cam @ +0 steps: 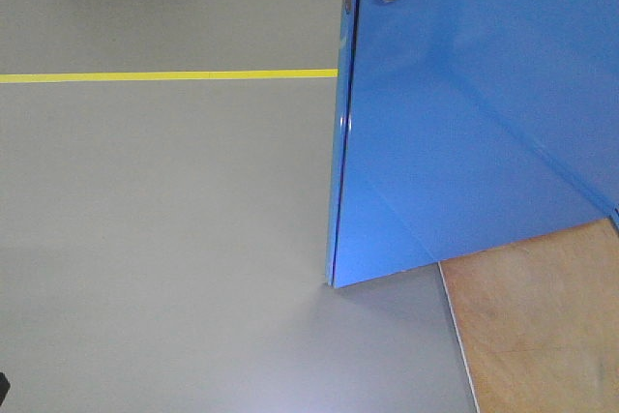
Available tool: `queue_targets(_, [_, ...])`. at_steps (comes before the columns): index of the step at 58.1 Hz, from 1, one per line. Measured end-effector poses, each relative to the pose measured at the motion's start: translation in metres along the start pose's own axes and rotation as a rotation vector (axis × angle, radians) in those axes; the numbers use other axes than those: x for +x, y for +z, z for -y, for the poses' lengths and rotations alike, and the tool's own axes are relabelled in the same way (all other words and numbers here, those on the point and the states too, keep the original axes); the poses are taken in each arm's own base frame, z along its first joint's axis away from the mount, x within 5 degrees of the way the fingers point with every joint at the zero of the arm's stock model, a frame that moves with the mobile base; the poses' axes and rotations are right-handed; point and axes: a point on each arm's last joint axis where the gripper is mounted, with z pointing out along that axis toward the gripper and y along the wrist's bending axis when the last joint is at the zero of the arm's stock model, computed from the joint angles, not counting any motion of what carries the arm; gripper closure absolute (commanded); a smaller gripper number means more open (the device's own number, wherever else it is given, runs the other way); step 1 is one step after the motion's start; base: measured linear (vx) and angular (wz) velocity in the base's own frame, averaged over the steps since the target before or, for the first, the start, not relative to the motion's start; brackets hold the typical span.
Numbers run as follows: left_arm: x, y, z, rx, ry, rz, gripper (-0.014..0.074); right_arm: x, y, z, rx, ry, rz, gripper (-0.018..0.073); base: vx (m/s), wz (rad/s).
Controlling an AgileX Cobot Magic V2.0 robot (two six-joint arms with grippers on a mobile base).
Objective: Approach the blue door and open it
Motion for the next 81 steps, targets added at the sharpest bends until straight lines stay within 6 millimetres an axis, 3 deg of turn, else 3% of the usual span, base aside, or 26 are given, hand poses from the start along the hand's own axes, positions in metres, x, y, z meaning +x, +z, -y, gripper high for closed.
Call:
queue_targets(11, [0.000, 0.000, 0.000, 0.000, 0.000, 0.000, 0.0524, -0.013, 0.023, 0.026, 0.049, 0.042, 0.026, 0.0551, 0.00, 0.00])
queue_targets(28, [0.000, 0.000, 0.000, 0.000, 0.000, 0.000, 0.0524, -0.028, 0.042, 0.046, 0.063, 0.072, 0.135, 0.0551, 0.00, 0.00])
queue_targets(49, [0.000, 0.000, 0.000, 0.000, 0.000, 0.000, 0.0524, -0.006, 0.090, 0.046, 0.026, 0.075, 0.088, 0.0551, 0.00, 0.00])
queue_targets(63, [0.000, 0.000, 0.000, 0.000, 0.000, 0.000, 0.0524, -0.020, 0.121, 0.040, -0.026, 0.039, 0.077, 0.0551, 0.00, 0.00])
queue_targets(81, [0.000, 0.000, 0.000, 0.000, 0.000, 0.000, 0.0524, -0.026, 0.148, 0.068, 0.011, 0.057, 0.066, 0.0551, 0.00, 0.00])
